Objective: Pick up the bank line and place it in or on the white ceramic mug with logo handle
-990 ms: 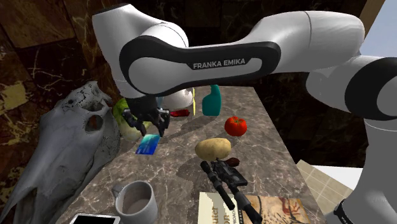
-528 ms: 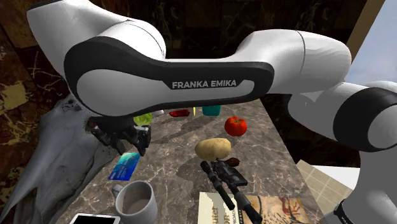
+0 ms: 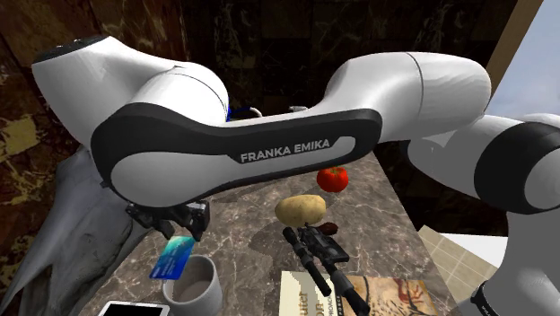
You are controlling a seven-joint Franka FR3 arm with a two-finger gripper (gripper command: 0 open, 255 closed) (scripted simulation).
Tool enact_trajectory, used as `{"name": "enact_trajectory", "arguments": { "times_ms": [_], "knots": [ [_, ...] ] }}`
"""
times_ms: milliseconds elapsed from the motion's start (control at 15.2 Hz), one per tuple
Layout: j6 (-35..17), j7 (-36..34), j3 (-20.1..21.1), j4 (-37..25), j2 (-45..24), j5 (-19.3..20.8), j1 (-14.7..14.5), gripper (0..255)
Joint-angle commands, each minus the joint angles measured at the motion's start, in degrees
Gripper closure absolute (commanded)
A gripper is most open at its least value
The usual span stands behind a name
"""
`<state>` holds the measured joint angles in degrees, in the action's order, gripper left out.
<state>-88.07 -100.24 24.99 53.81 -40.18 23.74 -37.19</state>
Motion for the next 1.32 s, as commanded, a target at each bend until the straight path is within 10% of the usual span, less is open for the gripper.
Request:
{"name": "enact_trajectory", "arguments": {
  "times_ms": [0, 990, 1056, 1254],
  "knots": [
    [-1.35, -0.31, 0.01, 1.29, -0.1, 0.03, 0.22, 255],
    [-7.75, -1.75, 0.16, 9.02, 0.83, 0.01, 1.89, 255],
    [-7.71, -1.73, 0.16, 8.97, 0.82, 0.01, 1.89, 0],
    [-7.73, -1.72, 0.16, 9.02, 0.85, 0.0, 1.91, 0]
  ]
}}
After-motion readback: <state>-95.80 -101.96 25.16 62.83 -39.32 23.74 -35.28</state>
